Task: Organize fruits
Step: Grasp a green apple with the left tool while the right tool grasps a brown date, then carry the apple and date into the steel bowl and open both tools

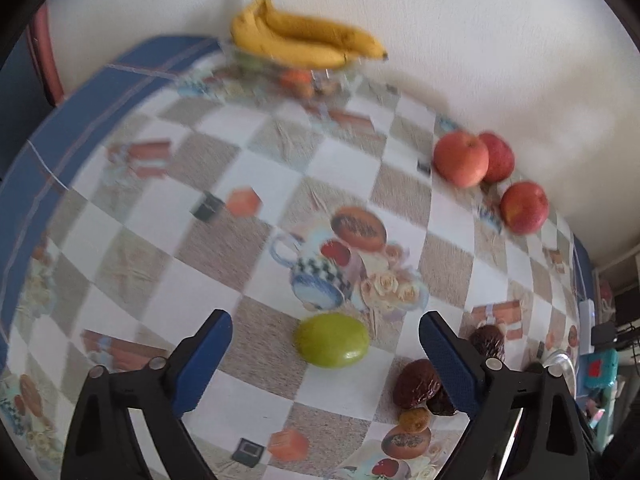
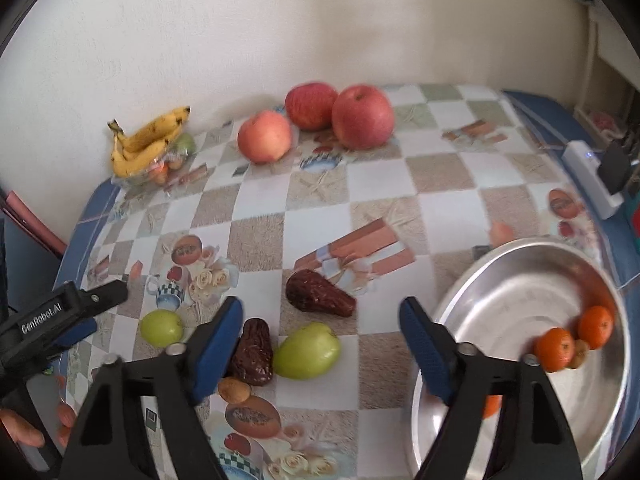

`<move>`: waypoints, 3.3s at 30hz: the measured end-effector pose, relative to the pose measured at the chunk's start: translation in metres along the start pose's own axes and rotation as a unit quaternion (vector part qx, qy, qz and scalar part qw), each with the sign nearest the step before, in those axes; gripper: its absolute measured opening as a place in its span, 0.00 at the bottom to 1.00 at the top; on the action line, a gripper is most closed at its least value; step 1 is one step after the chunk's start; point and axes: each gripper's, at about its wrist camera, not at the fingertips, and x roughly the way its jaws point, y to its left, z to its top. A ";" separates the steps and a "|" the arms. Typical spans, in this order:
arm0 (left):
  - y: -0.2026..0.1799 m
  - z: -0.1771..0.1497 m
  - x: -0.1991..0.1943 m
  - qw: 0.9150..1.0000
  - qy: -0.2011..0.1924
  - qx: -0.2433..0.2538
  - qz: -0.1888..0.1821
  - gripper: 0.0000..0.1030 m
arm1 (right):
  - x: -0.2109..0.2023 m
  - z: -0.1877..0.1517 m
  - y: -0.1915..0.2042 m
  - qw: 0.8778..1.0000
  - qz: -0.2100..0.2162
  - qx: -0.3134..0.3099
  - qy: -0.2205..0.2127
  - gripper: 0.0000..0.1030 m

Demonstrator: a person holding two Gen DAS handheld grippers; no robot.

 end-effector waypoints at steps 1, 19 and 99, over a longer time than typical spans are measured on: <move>0.000 -0.001 0.006 1.000 0.009 -0.001 -0.002 0.89 | 0.008 0.000 0.000 1.000 0.004 0.004 0.009 0.74; -0.007 -0.006 0.049 0.998 0.058 -0.001 0.012 0.53 | 0.064 0.000 0.005 0.998 -0.009 0.026 0.051 0.58; -0.208 -0.155 -0.006 0.940 0.077 0.295 -0.153 0.53 | -0.058 -0.036 -0.136 0.973 -0.107 0.201 0.027 0.56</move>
